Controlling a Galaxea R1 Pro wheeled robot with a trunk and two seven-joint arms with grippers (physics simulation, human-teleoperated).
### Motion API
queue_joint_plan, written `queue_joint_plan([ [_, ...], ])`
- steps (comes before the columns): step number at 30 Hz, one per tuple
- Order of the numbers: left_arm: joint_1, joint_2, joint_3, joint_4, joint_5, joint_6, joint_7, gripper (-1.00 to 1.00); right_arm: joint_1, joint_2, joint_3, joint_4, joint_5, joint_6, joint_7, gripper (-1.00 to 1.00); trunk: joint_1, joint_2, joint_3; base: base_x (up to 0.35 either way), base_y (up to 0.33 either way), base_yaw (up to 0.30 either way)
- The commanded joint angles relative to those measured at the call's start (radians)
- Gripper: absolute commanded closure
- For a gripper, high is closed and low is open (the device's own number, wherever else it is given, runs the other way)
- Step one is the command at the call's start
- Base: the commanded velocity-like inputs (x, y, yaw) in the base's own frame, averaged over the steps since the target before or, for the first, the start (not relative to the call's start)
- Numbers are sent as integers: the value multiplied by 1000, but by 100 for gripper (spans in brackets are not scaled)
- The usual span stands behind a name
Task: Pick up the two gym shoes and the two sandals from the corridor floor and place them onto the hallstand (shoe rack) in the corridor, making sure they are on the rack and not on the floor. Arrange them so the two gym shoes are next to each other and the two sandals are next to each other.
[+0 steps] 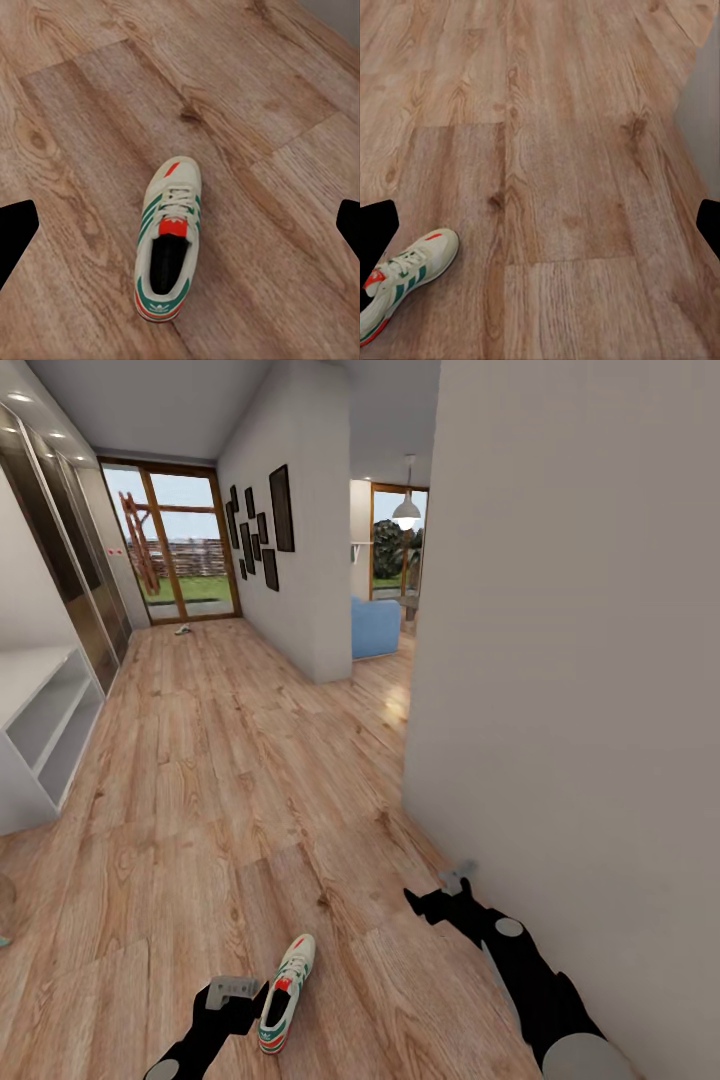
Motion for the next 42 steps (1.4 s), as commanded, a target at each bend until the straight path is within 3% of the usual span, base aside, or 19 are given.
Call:
queue_joint_plan([
  [1,-1,-1,8,1,-6,-2,-9,-100,-1,2,5,-4,5,7,10,-100,0,0,-1,0,0,0],
  [7,-1,4,8,1,-9,-1,-12,-100,-3,7,53,-4,5,10,53,-100,0,0,-1,0,0,0],
  [8,-1,4,8,1,-25,-2,-12,-100,-3,9,71,0,5,12,65,-100,0,0,-1,0,0,0],
  [16,-1,-3,8,-1,-63,-4,-12,-100,-3,10,78,-3,4,14,74,-100,0,0,-1,0,0,0],
  [23,-1,-5,8,-1,-74,-3,-12,-100,-3,8,71,-6,4,14,76,-100,0,0,-1,0,0,0],
  [31,-1,-9,11,-3,-77,0,-12,-100,-3,4,68,-12,4,15,79,-100,31,-56,-26,0,0,2],
  [42,-3,-9,-18,-3,-77,5,-11,-100,-3,5,69,-15,4,18,101,-100,73,-133,-74,0,0,8],
])
